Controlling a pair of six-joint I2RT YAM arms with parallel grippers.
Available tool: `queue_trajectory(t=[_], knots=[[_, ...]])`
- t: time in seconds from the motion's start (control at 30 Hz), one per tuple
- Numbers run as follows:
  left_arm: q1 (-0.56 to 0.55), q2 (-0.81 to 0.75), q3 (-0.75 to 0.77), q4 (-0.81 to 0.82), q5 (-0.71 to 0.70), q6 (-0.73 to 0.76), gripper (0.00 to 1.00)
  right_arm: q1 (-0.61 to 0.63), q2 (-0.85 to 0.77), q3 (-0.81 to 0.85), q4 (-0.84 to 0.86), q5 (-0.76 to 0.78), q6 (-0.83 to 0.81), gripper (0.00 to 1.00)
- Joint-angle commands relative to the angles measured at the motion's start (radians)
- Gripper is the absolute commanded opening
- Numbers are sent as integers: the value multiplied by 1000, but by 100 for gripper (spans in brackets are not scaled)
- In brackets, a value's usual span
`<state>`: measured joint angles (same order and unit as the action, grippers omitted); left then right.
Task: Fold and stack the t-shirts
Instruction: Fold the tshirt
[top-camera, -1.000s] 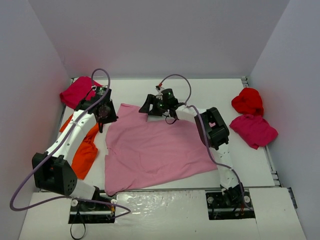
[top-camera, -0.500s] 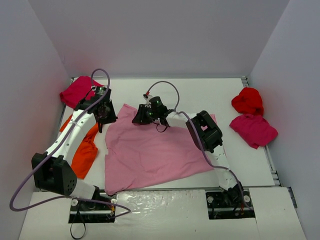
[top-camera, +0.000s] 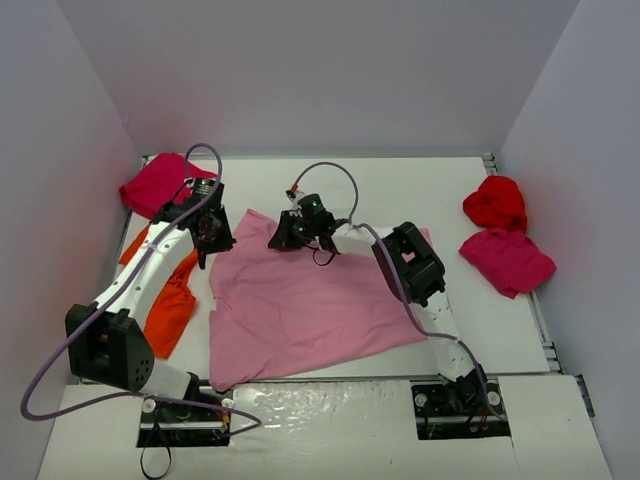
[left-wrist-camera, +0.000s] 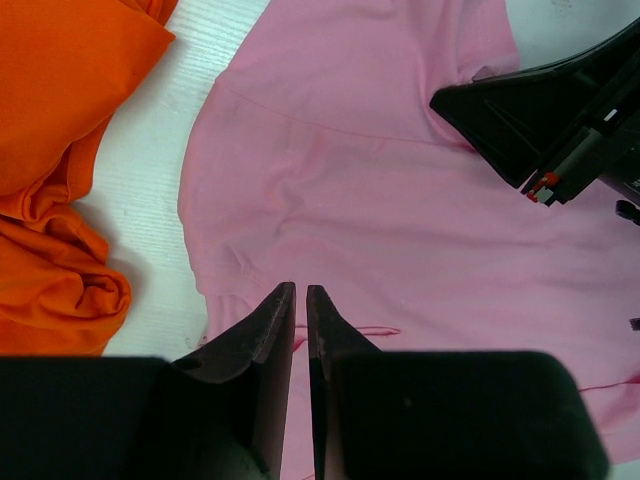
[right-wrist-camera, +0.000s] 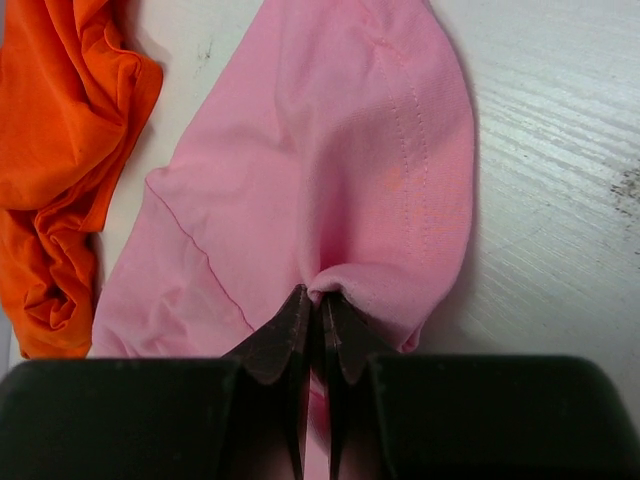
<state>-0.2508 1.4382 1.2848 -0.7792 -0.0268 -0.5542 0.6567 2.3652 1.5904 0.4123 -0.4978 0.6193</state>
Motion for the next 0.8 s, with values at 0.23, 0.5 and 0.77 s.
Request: queue_trajectory(t=[0.23,0.5,0.77], knots=[[12,70,-18,110,21,-28,8,-28,12,68,-191,112,-120,37],[14,329,145,64,-35,-27,4,-62,34,80,-197,100,-121,47],[15,417,279,42,-95,-1,1,-89,68,84,-196,91,-142,23]])
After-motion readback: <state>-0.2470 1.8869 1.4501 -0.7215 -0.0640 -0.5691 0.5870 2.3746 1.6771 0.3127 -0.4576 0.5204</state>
